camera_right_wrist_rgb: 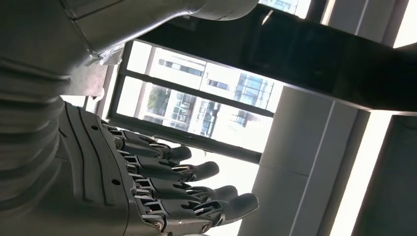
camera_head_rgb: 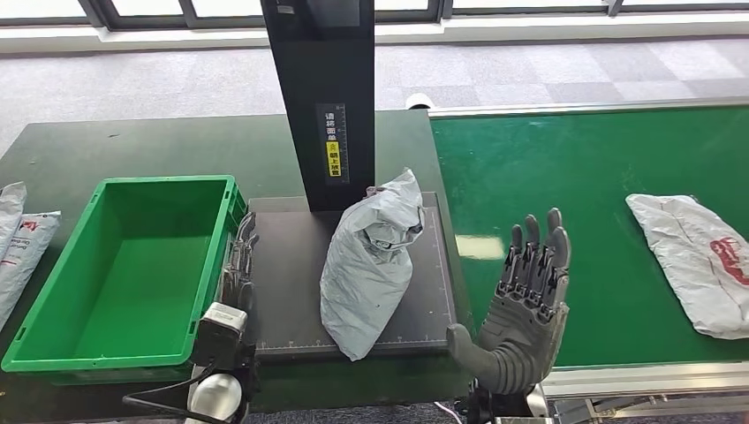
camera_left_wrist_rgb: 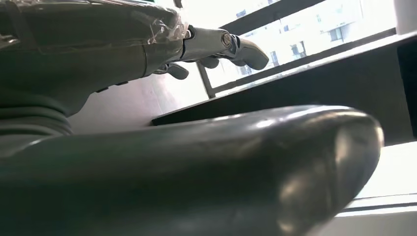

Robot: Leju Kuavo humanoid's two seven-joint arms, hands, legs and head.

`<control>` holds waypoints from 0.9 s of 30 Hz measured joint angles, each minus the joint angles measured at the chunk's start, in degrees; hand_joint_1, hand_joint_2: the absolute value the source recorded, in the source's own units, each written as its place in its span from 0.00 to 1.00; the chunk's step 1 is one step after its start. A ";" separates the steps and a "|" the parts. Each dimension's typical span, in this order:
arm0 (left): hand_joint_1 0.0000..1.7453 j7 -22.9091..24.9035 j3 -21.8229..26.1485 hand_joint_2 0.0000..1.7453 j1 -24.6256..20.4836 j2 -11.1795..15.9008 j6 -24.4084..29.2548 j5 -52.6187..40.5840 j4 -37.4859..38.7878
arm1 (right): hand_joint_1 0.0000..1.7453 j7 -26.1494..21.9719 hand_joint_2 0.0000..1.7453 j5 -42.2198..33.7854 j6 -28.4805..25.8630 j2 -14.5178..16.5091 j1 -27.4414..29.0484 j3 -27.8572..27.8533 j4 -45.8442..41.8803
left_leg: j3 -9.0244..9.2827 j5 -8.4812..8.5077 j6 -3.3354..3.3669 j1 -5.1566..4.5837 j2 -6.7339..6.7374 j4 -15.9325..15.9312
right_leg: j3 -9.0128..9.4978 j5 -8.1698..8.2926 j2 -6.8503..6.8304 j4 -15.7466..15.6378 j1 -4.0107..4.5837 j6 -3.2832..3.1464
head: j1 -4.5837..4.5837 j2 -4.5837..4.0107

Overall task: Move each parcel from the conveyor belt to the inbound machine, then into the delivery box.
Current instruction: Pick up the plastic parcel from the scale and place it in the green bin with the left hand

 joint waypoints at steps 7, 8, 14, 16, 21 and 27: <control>0.00 0.21 -3.60 0.00 -2.35 0.38 1.34 -4.18 2.84 | 0.00 0.00 1.00 -0.65 0.11 -2.06 -1.33 3.22 -1.59 | 0.01 0.01 0.00 0.00 0.00 0.00 | 0.01 0.01 0.00 0.00 0.00 0.00 | 0.01 0.00; 0.00 0.15 -3.83 0.00 -2.54 0.42 1.42 -4.37 3.12 | 0.00 0.00 1.00 -0.79 0.10 -2.26 -1.46 3.52 -1.74 | 0.01 0.01 0.00 0.00 0.00 0.00 | 0.01 0.01 0.00 0.00 0.00 0.00 | 0.01 0.00; 0.00 -0.01 -5.73 0.00 -3.59 0.45 1.85 -4.08 4.72 | 0.00 0.00 1.00 -1.82 -0.12 -3.51 -2.12 5.28 -2.08 | 0.00 0.01 0.00 0.00 0.00 0.00 | 0.01 0.01 0.00 0.00 0.00 0.00 | 0.00 0.00; 0.00 -0.01 -6.03 0.00 -3.83 0.45 1.85 -3.94 5.12 | 0.00 0.00 1.00 -1.88 -0.13 -3.78 -2.20 5.64 -2.08 | 0.00 0.01 0.00 0.00 0.00 0.00 | 0.01 0.01 0.00 0.00 0.00 0.00 | 0.01 0.00; 0.00 -0.02 -6.19 0.00 -4.01 0.45 1.87 -3.86 5.76 | 0.00 0.00 1.00 -1.90 -0.16 -4.22 -2.45 5.83 -2.10 | 0.01 0.01 0.00 0.00 0.00 0.00 | 0.01 0.01 0.00 0.00 0.00 0.00 | 0.00 0.00; 0.00 -0.02 -6.19 0.00 -4.01 0.45 1.87 -3.86 5.78 | 0.00 0.00 1.00 -1.90 -0.16 -4.23 -2.45 5.83 -2.10 | 0.01 0.01 0.00 0.00 0.00 0.00 | 0.01 0.01 0.00 0.00 0.00 0.00 | 0.00 0.00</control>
